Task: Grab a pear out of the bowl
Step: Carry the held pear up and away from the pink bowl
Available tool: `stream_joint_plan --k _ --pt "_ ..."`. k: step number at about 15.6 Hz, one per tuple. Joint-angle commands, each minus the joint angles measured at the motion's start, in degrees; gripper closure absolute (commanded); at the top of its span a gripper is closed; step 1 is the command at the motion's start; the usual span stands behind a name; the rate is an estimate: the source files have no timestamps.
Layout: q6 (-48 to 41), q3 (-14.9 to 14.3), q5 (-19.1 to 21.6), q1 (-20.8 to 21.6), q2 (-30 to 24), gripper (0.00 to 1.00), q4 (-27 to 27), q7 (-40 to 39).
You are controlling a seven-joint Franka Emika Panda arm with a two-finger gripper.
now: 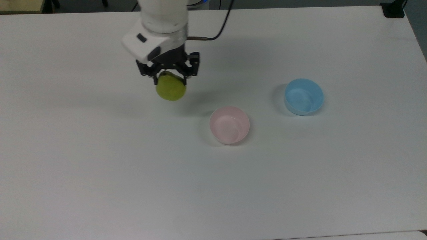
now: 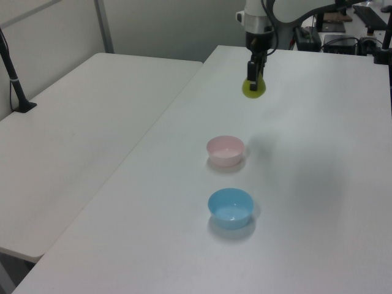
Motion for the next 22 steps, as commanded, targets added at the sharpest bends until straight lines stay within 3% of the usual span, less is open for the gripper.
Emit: stream_joint_plan --k 1,5,10,12,13,14,15,22 --pt "0.7 1.4 -1.4 -3.5 -1.7 0.62 -7.1 -3.2" --pt "4.2 1.2 -4.0 -3.9 2.4 0.61 -9.4 -3.1" --pt "7.7 0.7 -5.4 -3.2 5.9 0.52 -9.3 -1.0" --pt "7.8 0.7 -5.4 -2.8 7.0 0.41 -9.3 -0.4" --pt "7.8 0.7 -5.5 -2.7 7.2 0.30 -9.2 0.1" --pt "7.8 0.6 -5.5 -2.7 7.0 0.07 -9.1 0.1" --pt "7.6 0.5 -5.5 -2.6 6.8 0.00 -8.8 0.0" --pt "2.8 -1.2 -4.4 -2.7 0.1 0.00 -5.2 -0.3"
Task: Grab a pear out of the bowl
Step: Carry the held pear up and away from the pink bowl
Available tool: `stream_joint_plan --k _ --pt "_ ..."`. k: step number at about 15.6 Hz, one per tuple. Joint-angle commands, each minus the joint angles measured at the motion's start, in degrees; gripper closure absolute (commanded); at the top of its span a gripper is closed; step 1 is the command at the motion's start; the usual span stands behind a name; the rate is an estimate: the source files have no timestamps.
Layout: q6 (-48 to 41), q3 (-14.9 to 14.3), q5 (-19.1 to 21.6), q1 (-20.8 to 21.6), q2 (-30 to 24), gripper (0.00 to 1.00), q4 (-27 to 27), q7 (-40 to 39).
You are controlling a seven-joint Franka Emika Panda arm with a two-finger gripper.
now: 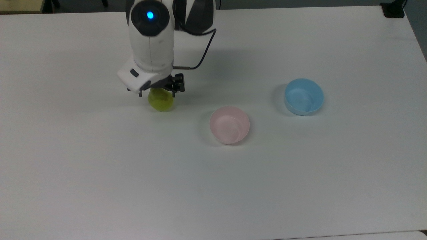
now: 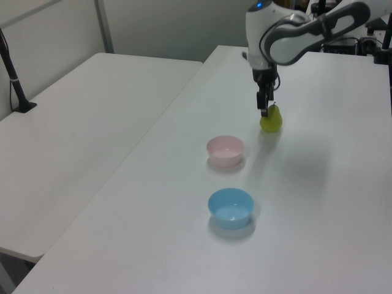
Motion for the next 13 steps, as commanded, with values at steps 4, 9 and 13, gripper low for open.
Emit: stream_joint_plan --k 4,9,13 --pt "-6.9 -1.9 0.4 -0.1 -9.8 0.00 2.7 1.5" --pt "-12.5 -1.5 1.6 -1.3 -13.7 0.00 3.2 1.6" --pt "-18.4 -1.9 5.2 -2.1 -14.7 0.00 6.9 1.4"
